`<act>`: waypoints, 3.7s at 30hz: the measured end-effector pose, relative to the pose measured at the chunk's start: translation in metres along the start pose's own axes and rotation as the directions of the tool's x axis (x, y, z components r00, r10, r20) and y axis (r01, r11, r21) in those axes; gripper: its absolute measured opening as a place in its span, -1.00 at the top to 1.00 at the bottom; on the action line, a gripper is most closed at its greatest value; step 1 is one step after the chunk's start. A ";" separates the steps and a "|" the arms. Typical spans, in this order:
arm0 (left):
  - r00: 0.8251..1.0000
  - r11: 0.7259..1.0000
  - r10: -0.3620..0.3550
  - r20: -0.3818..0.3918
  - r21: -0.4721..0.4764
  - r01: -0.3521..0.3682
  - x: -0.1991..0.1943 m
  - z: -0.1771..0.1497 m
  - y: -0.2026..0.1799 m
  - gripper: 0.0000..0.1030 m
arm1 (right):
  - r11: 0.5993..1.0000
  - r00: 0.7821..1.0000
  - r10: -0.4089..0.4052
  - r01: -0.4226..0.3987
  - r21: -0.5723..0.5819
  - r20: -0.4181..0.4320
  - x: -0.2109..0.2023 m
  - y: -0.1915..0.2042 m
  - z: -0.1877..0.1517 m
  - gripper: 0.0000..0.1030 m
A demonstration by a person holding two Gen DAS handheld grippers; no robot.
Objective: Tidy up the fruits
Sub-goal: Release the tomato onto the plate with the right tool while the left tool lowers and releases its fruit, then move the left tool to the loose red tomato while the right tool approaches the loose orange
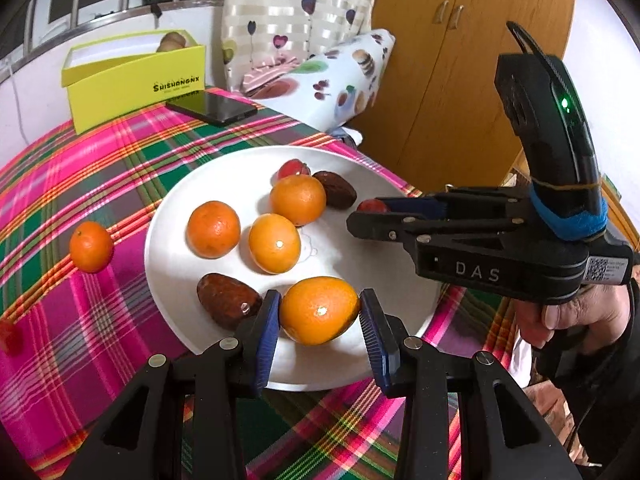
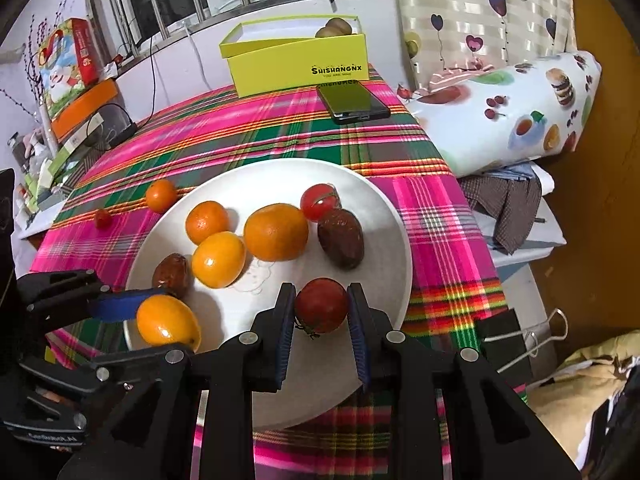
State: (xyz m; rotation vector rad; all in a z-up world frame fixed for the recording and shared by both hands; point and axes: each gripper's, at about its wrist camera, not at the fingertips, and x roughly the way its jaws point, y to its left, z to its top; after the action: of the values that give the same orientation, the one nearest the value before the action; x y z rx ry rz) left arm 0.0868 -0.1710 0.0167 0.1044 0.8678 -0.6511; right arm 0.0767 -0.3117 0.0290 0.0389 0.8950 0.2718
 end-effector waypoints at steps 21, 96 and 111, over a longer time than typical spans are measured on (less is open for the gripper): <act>1.000 0.999 0.023 -0.017 0.029 -0.023 0.008 0.002 0.000 0.04 | 0.999 1.000 -0.010 0.010 -0.036 -0.015 0.012 0.001 0.009 0.46; 0.939 0.890 0.328 0.107 -0.367 -0.269 -0.107 -0.055 0.149 0.03 | 0.967 0.990 0.138 -0.131 -0.220 0.017 0.000 0.120 0.029 0.24; 0.918 0.849 0.395 0.042 -0.399 -0.347 -0.089 -0.053 0.192 0.02 | 0.951 0.985 0.168 -0.169 -0.257 -0.025 0.039 0.145 0.054 0.24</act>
State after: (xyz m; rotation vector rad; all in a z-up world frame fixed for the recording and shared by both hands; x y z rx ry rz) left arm 0.1193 0.0450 0.0152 -0.1213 0.8119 -0.1116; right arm 0.1107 -0.1573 0.0542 -0.1276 0.8537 0.5471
